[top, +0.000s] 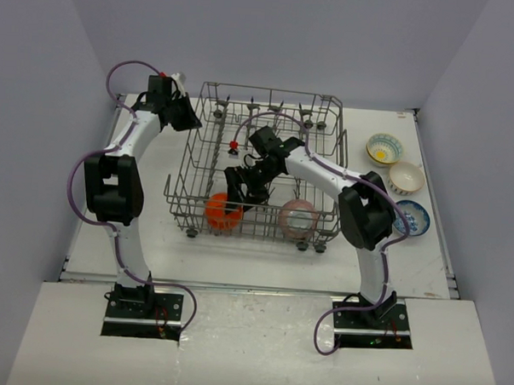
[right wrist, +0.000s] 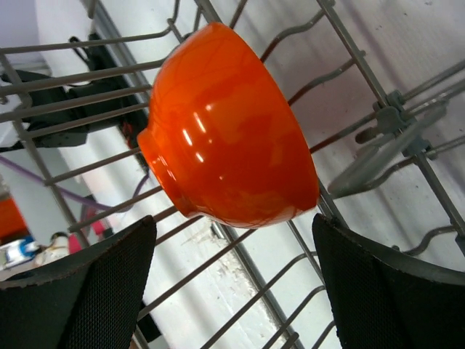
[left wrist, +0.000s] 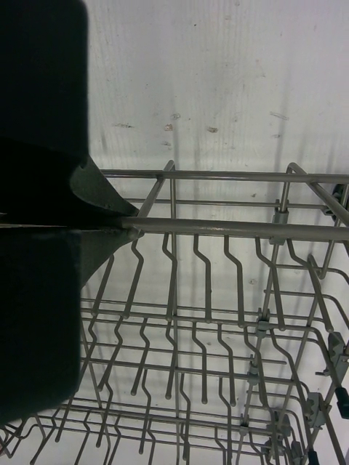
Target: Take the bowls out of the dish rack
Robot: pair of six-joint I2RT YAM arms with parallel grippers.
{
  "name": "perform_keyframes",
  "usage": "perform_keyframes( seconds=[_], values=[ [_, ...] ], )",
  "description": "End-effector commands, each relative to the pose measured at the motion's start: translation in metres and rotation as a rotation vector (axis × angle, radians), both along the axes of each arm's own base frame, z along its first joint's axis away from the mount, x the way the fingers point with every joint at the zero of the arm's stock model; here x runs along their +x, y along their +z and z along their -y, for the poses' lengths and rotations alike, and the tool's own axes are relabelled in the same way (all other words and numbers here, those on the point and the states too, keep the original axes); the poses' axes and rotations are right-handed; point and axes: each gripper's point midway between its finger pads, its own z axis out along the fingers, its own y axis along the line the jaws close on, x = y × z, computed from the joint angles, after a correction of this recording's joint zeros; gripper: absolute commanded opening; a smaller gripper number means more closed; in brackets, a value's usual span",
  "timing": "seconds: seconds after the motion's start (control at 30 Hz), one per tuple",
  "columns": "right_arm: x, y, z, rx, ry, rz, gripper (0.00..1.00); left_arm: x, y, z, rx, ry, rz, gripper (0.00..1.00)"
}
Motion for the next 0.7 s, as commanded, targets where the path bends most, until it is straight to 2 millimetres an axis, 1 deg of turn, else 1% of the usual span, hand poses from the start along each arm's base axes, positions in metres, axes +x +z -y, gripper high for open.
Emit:
perform_keyframes(
  seconds=[0.0, 0.03, 0.07, 0.13, 0.17, 0.3, 0.33, 0.37, 0.4, 0.43, 0.47, 0.5, 0.53, 0.57, 0.6, 0.63, 0.67],
  values=[
    [0.047, -0.028, 0.019, -0.127, -0.111, 0.255, 0.89, -0.033, -0.079, -0.048, 0.118, 0.138, -0.254, 0.00],
    [0.050, -0.024, 0.020, -0.132, -0.123, 0.269, 0.89, -0.033, -0.079, -0.048, 0.118, 0.138, -0.255, 0.00],
    [0.054, -0.012, 0.019, -0.125, -0.126, 0.290, 0.89, -0.033, -0.079, -0.048, 0.119, 0.137, -0.253, 0.00],
    [0.055, -0.004, 0.021, -0.138, -0.130, 0.301, 0.89, -0.034, -0.079, -0.048, 0.118, 0.138, -0.255, 0.00],
    [0.058, 0.007, 0.021, -0.129, -0.134, 0.326, 0.89, -0.034, -0.080, -0.048, 0.117, 0.137, -0.255, 0.00],
    [0.063, 0.028, 0.019, -0.109, -0.142, 0.363, 0.89, -0.035, -0.081, -0.047, 0.113, 0.137, -0.259, 0.00],
    [0.066, 0.037, 0.015, -0.095, -0.142, 0.377, 0.89, -0.035, -0.081, -0.047, 0.112, 0.139, -0.259, 0.00],
    [0.067, 0.038, 0.014, -0.093, -0.138, 0.377, 0.89, -0.035, -0.081, -0.047, 0.110, 0.137, -0.259, 0.00],
    [0.068, 0.035, 0.014, -0.100, -0.133, 0.368, 0.89, -0.035, -0.081, -0.046, 0.108, 0.136, -0.260, 0.00],
    [0.073, 0.042, 0.009, -0.084, -0.134, 0.385, 0.89, -0.035, -0.081, -0.046, 0.108, 0.136, -0.260, 0.00],
    [0.074, 0.046, 0.007, -0.079, -0.131, 0.387, 0.89, -0.036, -0.081, -0.046, 0.108, 0.136, -0.260, 0.00],
    [0.075, 0.042, 0.007, -0.093, -0.120, 0.380, 0.89, -0.037, -0.082, -0.047, 0.111, 0.135, -0.262, 0.00],
    [0.080, 0.050, 0.003, -0.076, -0.124, 0.400, 0.89, -0.037, -0.082, -0.047, 0.115, 0.137, -0.262, 0.00],
    [0.081, 0.053, 0.001, -0.068, -0.124, 0.397, 0.89, -0.037, -0.081, -0.048, 0.119, 0.138, -0.261, 0.00],
    [0.082, 0.047, -0.001, -0.073, -0.109, 0.385, 0.90, -0.038, -0.081, -0.048, 0.119, 0.138, -0.261, 0.00],
    [0.087, 0.059, -0.007, -0.049, -0.106, 0.402, 0.90, -0.038, -0.081, -0.048, 0.119, 0.138, -0.260, 0.00],
    [0.081, 0.058, -0.008, -0.048, -0.078, 0.372, 0.89, -0.038, -0.081, -0.048, 0.117, 0.137, -0.260, 0.00]
  ],
)
